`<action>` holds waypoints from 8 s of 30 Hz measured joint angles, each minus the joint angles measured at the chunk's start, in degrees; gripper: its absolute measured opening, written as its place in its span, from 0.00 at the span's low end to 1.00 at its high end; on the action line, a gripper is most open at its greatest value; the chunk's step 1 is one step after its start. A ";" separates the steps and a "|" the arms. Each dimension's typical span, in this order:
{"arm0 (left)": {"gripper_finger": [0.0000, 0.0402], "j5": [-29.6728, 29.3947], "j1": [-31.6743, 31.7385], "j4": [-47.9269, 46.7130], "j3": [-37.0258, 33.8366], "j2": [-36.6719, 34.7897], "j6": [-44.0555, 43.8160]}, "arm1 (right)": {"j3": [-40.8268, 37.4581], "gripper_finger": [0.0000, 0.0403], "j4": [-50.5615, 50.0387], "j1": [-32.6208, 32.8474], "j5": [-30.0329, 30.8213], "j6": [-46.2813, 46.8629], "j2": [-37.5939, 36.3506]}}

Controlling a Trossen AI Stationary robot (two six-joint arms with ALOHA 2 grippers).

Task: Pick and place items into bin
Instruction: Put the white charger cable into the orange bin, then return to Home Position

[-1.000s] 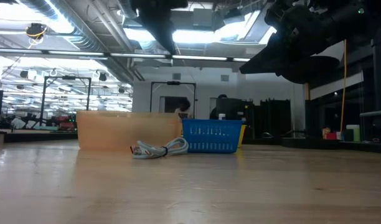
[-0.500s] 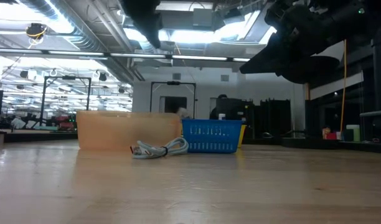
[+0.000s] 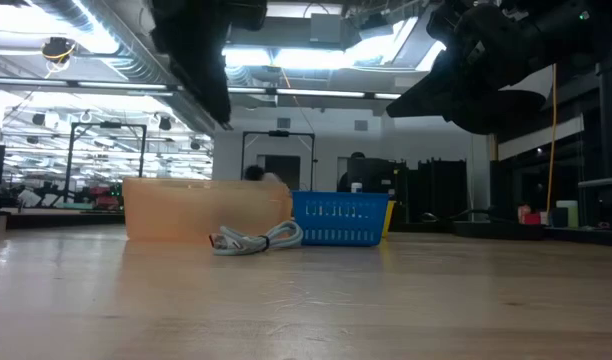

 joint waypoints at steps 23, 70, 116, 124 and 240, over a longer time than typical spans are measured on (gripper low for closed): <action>0.48 -7.91 -5.65 18.72 -6.25 12.93 -21.40 | 0.00 0.00 1.79 -0.09 0.04 -2.71 0.00; 0.12 -0.42 -5.30 14.87 -6.36 9.73 -2.47 | 0.00 0.00 1.76 -0.09 0.04 -2.72 0.00; 0.12 -3.87 -0.76 51.36 -43.40 -29.92 19.55 | 0.00 0.00 1.75 -0.30 0.04 -3.16 -0.02; 0.12 -12.28 6.99 52.85 -43.37 -29.92 20.10 | 0.00 0.00 1.74 -2.47 0.04 -1.68 -0.02; 0.00 6.46 24.23 47.07 -60.15 -77.99 34.76 | 0.00 0.00 2.74 -7.52 -2.94 3.01 0.00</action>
